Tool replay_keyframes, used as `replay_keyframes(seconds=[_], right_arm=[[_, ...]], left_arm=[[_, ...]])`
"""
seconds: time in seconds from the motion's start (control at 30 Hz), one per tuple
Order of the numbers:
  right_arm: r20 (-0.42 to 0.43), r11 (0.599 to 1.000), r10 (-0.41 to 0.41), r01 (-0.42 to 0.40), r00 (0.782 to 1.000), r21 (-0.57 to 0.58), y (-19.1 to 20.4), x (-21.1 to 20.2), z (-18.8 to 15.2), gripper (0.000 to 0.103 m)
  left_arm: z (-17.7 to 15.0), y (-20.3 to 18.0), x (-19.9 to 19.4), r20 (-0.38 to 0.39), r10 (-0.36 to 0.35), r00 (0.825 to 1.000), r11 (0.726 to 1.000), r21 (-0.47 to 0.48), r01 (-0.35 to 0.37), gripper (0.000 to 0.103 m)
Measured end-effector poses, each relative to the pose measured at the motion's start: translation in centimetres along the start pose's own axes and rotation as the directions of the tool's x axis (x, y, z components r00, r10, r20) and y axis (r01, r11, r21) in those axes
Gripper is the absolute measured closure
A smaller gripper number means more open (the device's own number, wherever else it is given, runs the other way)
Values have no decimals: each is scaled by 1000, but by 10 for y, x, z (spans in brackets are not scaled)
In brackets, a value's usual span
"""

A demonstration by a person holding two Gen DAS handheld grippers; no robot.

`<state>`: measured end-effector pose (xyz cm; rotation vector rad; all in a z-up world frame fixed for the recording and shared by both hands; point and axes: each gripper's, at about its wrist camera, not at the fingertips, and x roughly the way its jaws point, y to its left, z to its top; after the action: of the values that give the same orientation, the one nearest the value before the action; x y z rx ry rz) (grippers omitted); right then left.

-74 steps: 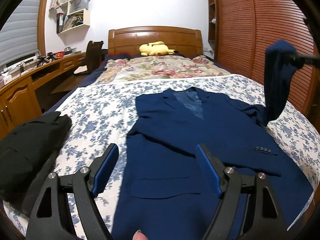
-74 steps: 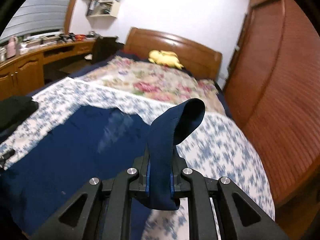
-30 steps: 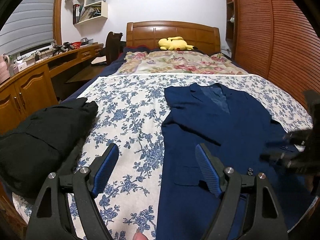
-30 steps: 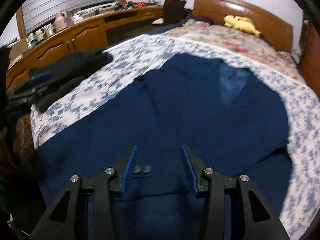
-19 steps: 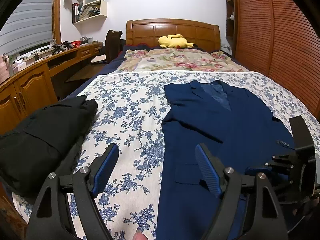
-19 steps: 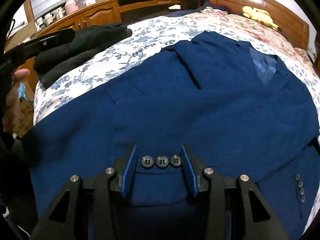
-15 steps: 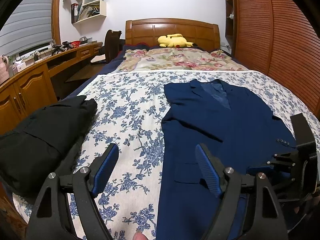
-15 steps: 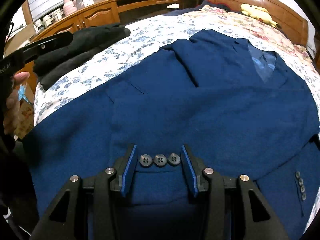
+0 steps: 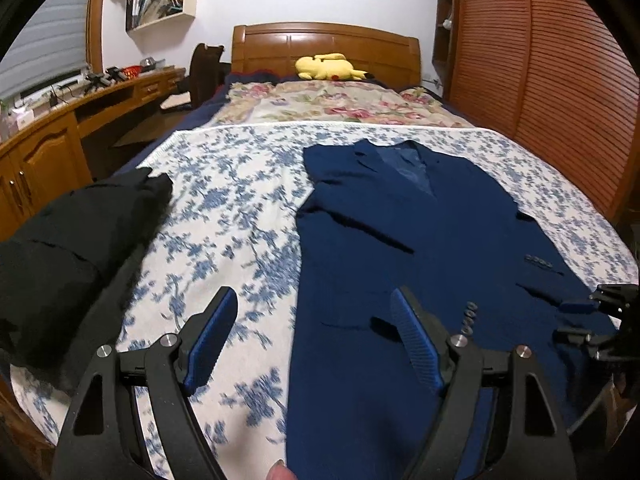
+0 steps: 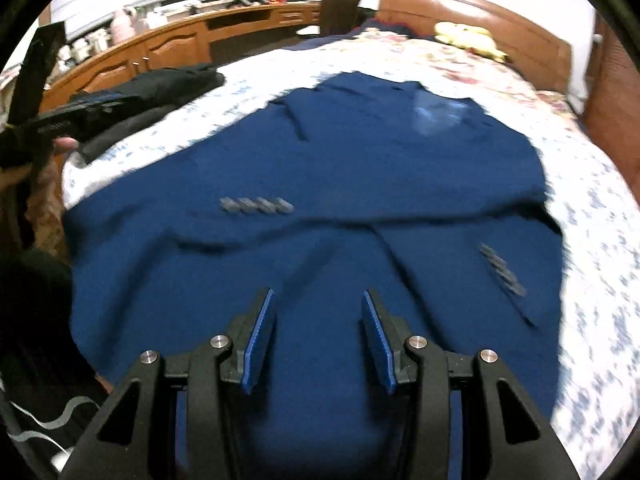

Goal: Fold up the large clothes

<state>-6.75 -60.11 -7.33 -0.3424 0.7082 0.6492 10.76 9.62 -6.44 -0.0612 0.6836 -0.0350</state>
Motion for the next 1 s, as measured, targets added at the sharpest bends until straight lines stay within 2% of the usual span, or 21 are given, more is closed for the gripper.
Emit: replay_keyframes(seconds=[0.1,0.2,0.5,0.77,1.0], right_arm=[[-3,998,-37,38,999,49,-21,-10,-19,56],[-2,992,-73,73,997,101,-40,-21,-36,56],[-57,963,-168,176,984,206,-80,-41,-79,52],[-67,948,-176,187,982,256,-82,-60,-95,50],[-81,945,-176,191,981,264,-80,-67,-101,49]], left_arm=[[-1,-3,-11,5,-11,1000,1000,3,11,23],[-6,-5,-21,17,26,1000,999,25,-27,23],[-44,-2,-19,-71,13,997,999,49,-10,23],[-72,8,-17,-132,-16,991,999,27,20,23],[-85,21,-14,-161,1,987,1000,5,-1,24]])
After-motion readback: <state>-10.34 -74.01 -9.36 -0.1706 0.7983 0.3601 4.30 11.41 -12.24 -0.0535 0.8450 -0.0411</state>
